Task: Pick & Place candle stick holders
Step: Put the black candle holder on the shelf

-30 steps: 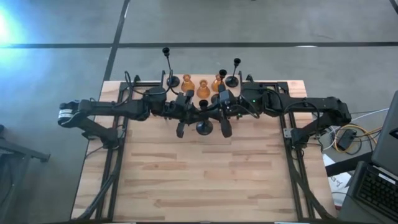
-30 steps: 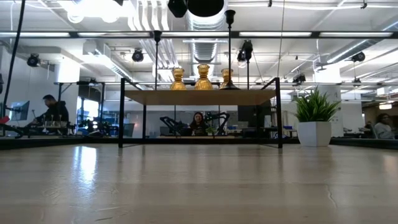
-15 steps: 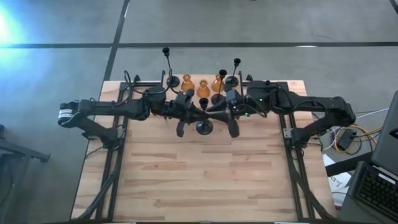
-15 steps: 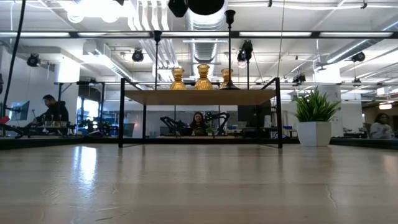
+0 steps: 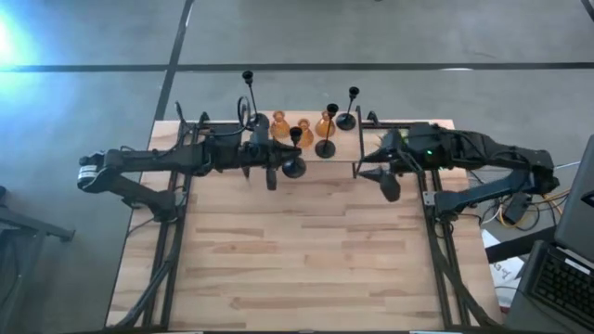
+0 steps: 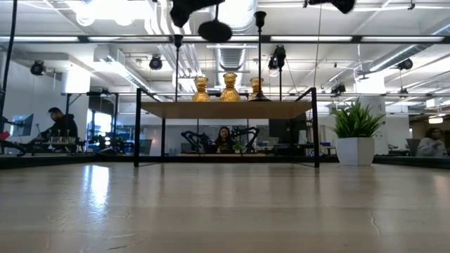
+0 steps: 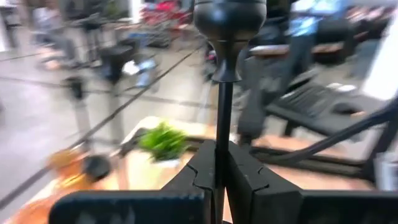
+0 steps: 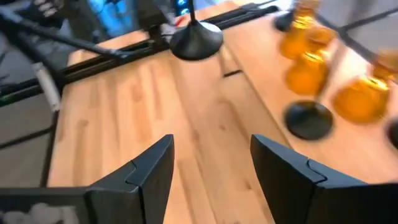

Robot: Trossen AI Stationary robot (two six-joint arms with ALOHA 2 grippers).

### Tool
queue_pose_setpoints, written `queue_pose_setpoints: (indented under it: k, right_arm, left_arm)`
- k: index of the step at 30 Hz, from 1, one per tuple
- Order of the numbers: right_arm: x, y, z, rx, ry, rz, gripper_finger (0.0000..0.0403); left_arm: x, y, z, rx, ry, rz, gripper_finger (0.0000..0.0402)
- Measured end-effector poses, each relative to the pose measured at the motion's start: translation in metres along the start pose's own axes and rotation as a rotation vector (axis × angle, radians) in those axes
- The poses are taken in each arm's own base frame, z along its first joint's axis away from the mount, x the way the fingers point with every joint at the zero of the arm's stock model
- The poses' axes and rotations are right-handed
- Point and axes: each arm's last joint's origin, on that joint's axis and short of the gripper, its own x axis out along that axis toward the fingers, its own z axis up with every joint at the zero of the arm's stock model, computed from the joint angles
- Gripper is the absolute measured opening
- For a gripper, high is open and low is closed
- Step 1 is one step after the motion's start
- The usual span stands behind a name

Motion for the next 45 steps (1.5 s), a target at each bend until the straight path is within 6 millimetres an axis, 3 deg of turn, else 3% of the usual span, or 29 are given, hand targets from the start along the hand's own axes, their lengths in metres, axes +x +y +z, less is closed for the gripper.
queue_pose_setpoints:
  k: [9,19,27,45]
  right_arm:
    - [-0.008,-0.027,-0.069,0.177,-0.170,-0.076,0.0178]
    - [-0.008,-0.044,-0.113,0.273,-0.401,-0.089,0.0159]
    - [-0.010,-0.049,-0.123,0.283,-0.436,-0.121,0.0159]
    - [-0.011,-0.050,-0.123,0.272,-0.450,-0.168,0.0150]
  left_arm:
    - [-0.001,0.027,-0.027,0.022,0.000,0.237,0.0017]
    - [-0.009,0.041,-0.070,0.007,-0.052,0.419,0.0017]
    - [-0.017,0.053,-0.093,-0.020,-0.063,0.517,0.0017]
    - [-0.001,0.063,-0.105,-0.009,-0.040,0.509,0.0017]
